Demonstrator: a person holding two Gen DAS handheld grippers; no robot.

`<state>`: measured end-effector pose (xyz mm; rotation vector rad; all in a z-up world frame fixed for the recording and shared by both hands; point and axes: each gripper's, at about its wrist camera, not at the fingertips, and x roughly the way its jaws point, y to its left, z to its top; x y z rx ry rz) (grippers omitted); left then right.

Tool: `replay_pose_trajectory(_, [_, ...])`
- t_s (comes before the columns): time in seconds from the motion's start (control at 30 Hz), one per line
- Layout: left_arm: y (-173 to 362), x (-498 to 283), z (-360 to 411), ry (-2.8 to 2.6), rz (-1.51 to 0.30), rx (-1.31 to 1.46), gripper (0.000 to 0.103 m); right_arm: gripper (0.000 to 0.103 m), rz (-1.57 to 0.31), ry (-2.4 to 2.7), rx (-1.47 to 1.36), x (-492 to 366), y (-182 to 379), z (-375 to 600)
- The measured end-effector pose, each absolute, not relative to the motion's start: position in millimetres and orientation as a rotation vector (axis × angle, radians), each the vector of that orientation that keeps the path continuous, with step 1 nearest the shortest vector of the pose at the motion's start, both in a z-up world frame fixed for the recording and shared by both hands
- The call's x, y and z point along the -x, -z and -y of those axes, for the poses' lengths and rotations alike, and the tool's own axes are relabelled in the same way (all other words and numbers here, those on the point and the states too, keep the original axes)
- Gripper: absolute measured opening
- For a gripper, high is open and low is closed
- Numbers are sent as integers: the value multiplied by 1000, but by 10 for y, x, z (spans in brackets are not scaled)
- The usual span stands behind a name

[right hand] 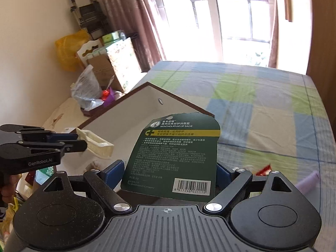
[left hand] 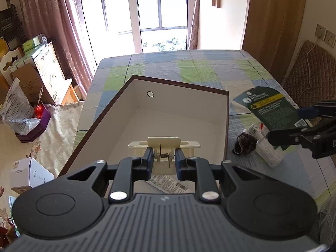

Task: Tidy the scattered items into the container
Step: 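Carry the clip and green card into the box and open both tools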

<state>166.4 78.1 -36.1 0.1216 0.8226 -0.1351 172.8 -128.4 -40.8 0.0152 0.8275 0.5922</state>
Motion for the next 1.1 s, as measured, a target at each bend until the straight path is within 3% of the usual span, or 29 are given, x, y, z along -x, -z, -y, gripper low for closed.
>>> replay_pose_trajectory(0.6, [590,-2162,-1154,127,-866,-127,17,91,-872,-730,211,-2344,889,342])
replay_pose_trajectory(1.1, [1042,-2676,-1166,204,-923,-130,17,91,-981,-718,306,-2886,1349,238])
